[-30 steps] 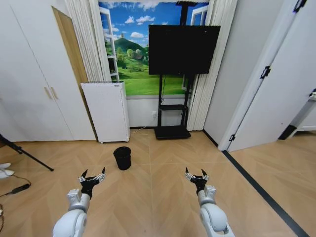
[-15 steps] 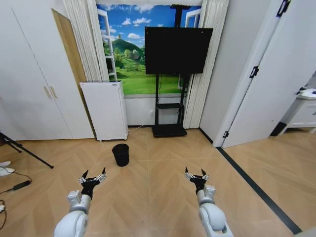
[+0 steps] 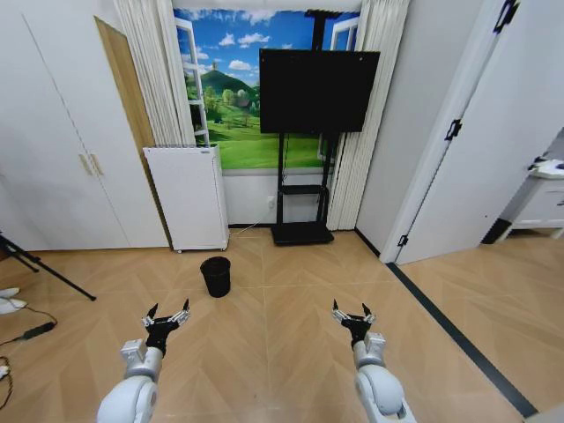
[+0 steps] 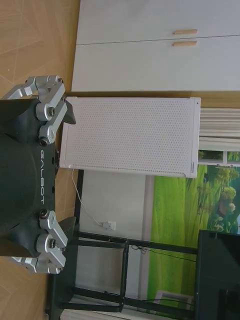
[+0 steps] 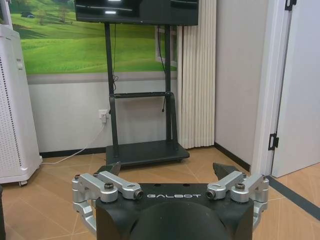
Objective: Pick up the trash bin and place the garbage on the floor into it.
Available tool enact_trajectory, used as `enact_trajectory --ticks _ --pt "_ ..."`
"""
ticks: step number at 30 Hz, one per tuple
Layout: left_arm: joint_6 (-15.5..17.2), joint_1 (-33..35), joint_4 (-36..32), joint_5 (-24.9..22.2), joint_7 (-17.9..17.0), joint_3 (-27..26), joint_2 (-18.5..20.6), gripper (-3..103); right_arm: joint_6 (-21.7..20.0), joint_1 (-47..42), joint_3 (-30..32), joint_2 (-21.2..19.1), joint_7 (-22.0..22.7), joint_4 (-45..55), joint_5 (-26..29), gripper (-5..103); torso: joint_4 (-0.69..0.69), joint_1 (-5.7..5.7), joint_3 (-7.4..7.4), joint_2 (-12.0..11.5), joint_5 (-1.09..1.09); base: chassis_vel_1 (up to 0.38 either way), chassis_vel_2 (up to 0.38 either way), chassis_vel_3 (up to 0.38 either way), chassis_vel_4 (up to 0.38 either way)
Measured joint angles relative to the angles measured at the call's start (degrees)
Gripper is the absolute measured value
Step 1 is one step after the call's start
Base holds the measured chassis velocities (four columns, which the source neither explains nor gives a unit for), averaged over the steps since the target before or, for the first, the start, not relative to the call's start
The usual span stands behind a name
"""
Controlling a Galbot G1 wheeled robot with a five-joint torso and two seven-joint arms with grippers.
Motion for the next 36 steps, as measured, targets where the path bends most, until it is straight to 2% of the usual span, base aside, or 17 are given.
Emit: enact_trajectory --ticks 36 --pt "0.09 0.00 -0.03 0.05 -0.07 -0.01 0.01 100 -0.08 -0.01 0.02 0.00 -0.04 0.10 0.02 100 0.00 -0.01 -0.01 -0.01 0.00 0.000 0.000 0.000 0.000"
